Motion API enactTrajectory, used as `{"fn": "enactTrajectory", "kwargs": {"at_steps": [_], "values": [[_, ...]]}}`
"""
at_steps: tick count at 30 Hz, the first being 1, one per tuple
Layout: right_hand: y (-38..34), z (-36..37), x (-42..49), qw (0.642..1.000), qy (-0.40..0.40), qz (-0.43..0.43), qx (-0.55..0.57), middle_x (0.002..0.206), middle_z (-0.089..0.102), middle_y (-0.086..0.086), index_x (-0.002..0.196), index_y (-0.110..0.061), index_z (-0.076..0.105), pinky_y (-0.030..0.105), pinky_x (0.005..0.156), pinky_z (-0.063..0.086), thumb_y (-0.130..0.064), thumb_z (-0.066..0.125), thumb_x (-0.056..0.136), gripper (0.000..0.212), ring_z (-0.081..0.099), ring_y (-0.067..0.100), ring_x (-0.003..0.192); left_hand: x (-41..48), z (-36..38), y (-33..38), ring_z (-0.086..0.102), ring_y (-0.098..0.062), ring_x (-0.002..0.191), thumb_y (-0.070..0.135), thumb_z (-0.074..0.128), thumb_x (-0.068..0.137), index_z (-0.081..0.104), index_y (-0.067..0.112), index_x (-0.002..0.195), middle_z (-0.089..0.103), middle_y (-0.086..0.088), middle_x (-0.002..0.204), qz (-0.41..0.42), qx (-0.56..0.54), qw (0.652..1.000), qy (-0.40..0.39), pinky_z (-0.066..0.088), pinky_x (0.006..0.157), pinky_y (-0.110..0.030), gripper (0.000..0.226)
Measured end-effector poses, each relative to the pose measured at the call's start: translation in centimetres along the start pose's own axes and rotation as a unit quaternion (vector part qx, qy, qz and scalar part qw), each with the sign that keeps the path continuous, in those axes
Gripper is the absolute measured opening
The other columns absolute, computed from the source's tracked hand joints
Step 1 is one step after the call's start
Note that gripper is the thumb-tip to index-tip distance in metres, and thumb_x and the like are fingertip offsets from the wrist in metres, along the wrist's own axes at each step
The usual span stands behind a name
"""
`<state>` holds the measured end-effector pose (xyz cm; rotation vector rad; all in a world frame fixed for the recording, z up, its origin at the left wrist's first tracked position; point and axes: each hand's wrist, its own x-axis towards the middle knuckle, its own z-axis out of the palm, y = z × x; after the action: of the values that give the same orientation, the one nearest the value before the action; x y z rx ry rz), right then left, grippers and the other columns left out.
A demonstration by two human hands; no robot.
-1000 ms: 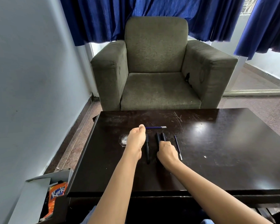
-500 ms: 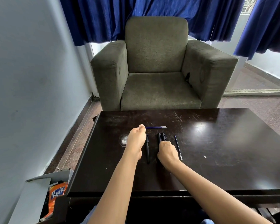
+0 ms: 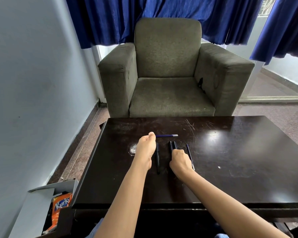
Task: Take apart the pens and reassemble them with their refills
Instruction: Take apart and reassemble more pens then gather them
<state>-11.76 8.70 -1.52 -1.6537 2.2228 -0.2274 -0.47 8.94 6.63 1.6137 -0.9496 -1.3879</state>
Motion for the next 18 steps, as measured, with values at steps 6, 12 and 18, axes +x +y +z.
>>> {"fn": "enactTrajectory", "kwargs": {"at_steps": [6, 12, 18], "values": [[0.1, 0.1, 0.1, 1.000, -0.001, 0.000, -0.008, 0.113, 0.061, 0.016, 0.108, -0.001, 0.059, 0.037, 0.078, 0.050, 0.006, 0.048, 0.086, 0.026, 0.061, 0.036, 0.106, 0.2, 0.0, -0.1, 0.036, -0.003, 0.062, 0.035, 0.033, 0.102, 0.039, 0.024, 0.070, 0.036, 0.008, 0.070, 0.002, 0.006, 1.000, 0.003, 0.036, 0.087, -0.029, 0.035], [-0.8, -0.1, 0.0, 0.999, 0.042, -0.032, 0.005, 0.110, 0.063, 0.016, 0.105, -0.002, 0.055, 0.034, 0.069, 0.044, -0.008, 0.047, 0.091, 0.018, 0.062, 0.036, 0.103, 0.4, -0.1, -0.2, 0.038, -0.002, 0.064, 0.035, 0.034, 0.102, 0.041, 0.024, 0.070, 0.039, 0.008, 0.071, 0.007, 0.000, 1.000, 0.011, 0.037, 0.087, -0.030, 0.035], [-1.9, 1.5, -1.1, 0.996, -0.006, -0.074, 0.041, 0.113, 0.061, 0.014, 0.107, -0.003, 0.055, 0.034, 0.073, 0.045, -0.036, 0.052, 0.093, 0.036, 0.061, 0.034, 0.103, 0.5, -0.1, -0.1, 0.042, -0.006, 0.070, 0.035, 0.036, 0.101, 0.046, 0.021, 0.077, 0.043, 0.008, 0.073, 0.009, -0.008, 1.000, 0.019, 0.040, 0.073, -0.029, 0.029]]}}
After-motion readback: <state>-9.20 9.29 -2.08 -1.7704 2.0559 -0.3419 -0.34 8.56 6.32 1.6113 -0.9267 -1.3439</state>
